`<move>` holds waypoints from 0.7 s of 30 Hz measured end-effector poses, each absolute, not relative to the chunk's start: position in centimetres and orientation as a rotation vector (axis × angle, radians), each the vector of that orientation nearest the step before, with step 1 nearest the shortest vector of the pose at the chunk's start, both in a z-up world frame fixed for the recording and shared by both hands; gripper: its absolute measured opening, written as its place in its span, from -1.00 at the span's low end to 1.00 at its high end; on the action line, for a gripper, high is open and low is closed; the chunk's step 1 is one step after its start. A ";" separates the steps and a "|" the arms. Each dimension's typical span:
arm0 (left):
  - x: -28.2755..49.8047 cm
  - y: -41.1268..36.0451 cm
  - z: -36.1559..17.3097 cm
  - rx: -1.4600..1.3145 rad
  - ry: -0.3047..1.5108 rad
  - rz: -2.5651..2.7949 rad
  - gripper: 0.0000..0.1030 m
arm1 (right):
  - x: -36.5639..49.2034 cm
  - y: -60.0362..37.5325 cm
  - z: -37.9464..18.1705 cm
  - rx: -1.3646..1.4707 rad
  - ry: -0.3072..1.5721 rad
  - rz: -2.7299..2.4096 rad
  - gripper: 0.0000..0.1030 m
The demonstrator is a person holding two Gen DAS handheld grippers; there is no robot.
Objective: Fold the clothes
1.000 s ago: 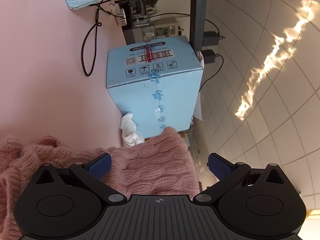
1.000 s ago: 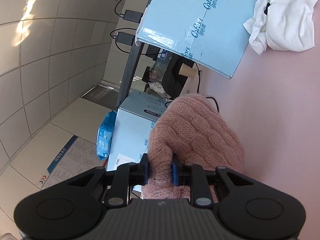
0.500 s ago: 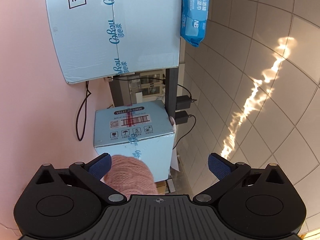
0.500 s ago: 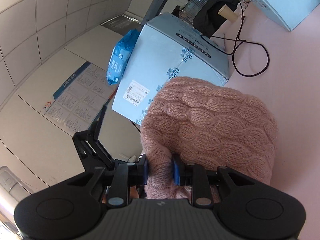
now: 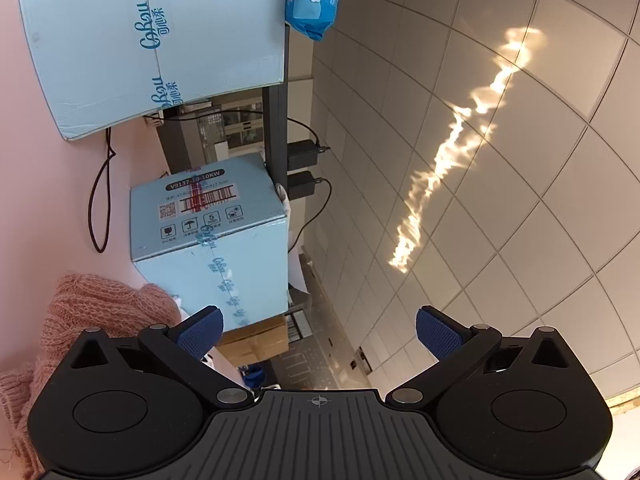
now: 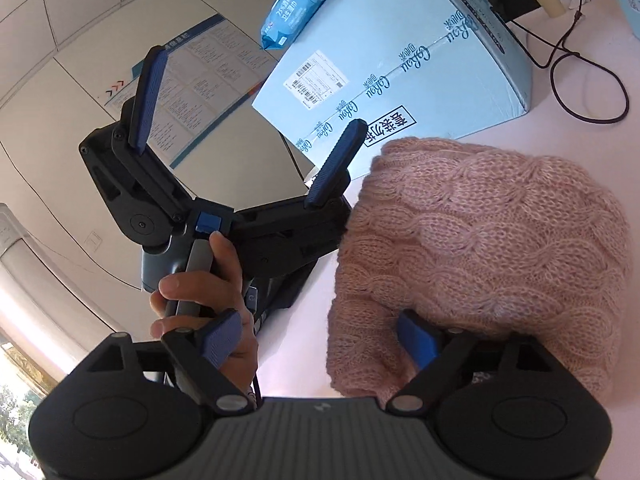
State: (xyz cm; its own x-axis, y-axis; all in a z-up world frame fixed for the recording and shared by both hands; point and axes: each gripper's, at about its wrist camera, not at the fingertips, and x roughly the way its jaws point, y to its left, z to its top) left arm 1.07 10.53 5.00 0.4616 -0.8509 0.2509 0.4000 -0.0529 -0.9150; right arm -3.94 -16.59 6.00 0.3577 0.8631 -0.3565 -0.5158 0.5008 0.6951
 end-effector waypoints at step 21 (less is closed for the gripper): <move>2.3 8.1 3.6 -0.985 0.742 -0.923 1.00 | -4.3 -26.4 7.2 0.855 0.582 0.755 0.89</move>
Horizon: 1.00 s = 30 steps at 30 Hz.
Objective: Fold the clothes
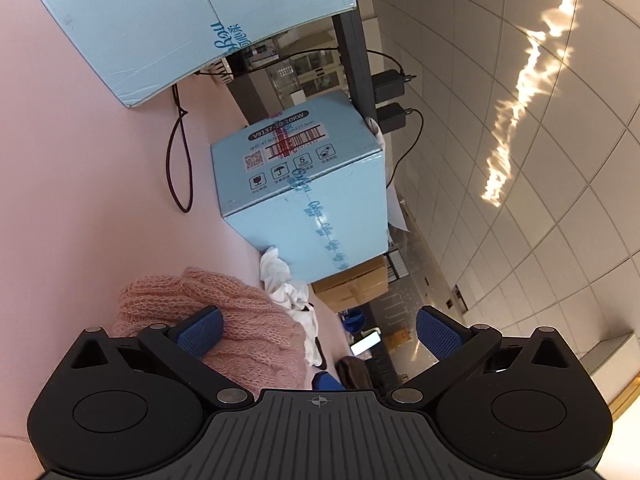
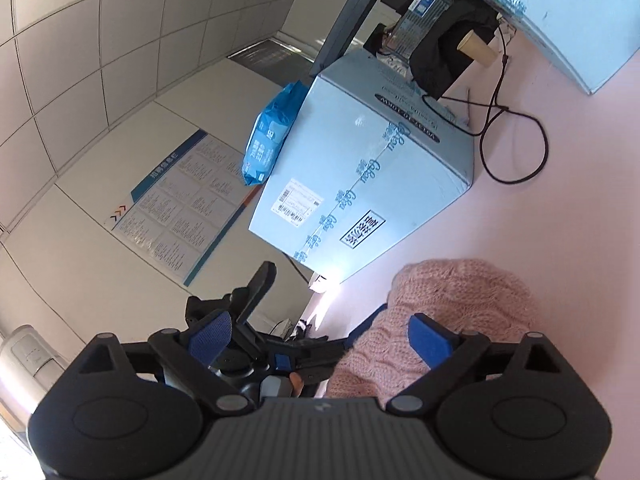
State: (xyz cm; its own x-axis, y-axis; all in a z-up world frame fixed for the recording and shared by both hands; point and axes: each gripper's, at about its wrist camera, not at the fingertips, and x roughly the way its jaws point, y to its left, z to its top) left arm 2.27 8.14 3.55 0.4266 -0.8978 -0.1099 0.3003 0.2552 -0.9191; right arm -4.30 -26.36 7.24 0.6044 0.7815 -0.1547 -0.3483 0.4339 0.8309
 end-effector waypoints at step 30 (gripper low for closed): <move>-2.8 10.5 0.9 -0.851 0.727 -1.024 1.00 | 0.3 -26.9 0.5 1.141 0.672 0.859 0.90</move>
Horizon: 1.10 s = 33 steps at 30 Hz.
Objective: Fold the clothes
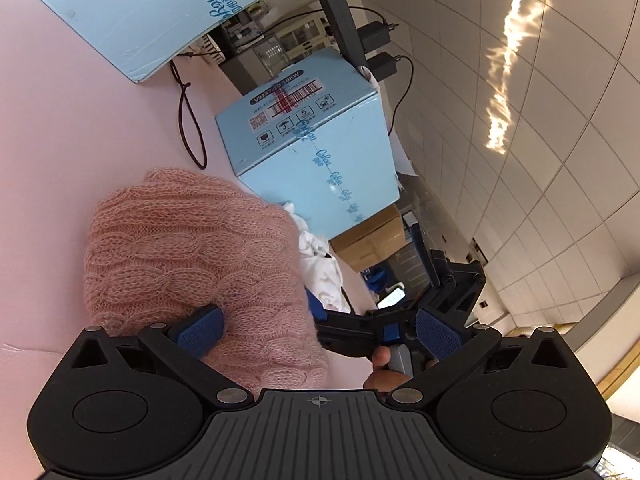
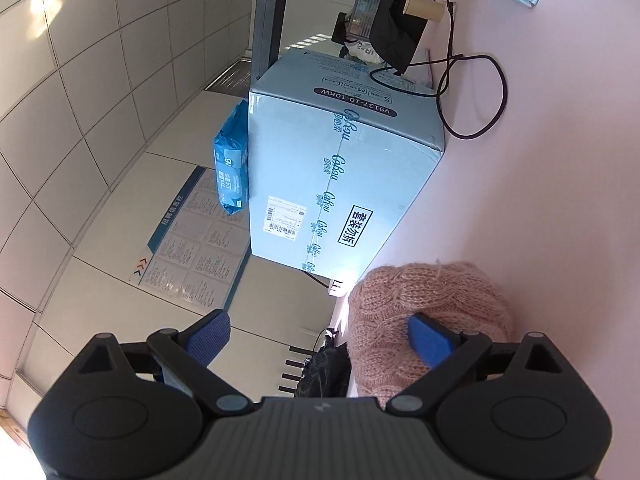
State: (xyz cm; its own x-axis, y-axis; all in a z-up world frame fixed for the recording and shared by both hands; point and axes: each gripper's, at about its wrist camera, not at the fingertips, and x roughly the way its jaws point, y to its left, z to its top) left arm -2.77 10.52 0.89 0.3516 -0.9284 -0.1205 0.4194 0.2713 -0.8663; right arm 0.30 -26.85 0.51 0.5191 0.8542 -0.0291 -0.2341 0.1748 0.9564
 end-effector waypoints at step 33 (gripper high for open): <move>-1.7 10.9 0.1 -0.989 0.636 -0.988 1.00 | 0.6 -24.8 4.3 1.107 0.763 0.821 1.00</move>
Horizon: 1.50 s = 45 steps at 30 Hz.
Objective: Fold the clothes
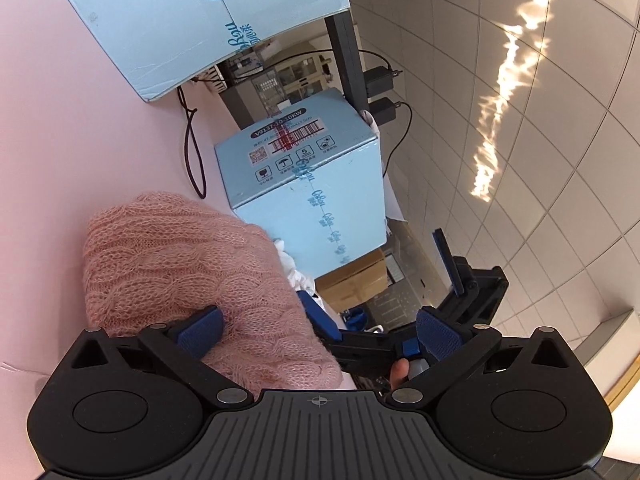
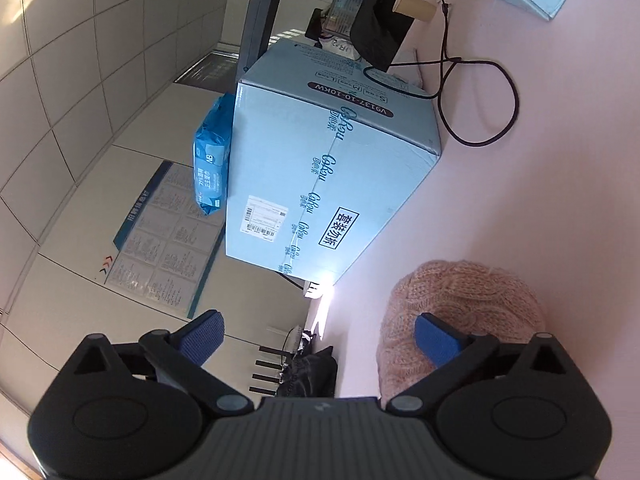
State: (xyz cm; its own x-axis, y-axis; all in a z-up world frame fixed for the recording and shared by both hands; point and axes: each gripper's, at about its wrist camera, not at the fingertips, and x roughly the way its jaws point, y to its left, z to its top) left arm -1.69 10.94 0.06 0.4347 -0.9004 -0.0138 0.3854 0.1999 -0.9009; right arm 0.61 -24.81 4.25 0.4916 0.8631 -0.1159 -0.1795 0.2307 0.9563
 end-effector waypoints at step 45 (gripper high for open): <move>-2.8 9.1 1.3 -0.726 0.784 -1.127 1.00 | 4.1 -24.0 1.2 1.187 0.818 0.713 0.99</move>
State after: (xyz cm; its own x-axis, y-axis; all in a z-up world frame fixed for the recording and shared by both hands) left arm -2.83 9.13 1.32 0.2320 -0.9574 -0.1719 0.4939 0.2682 -0.8271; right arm 4.05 -24.00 1.23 0.5277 0.8326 -0.1683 -0.0539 0.2305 0.9716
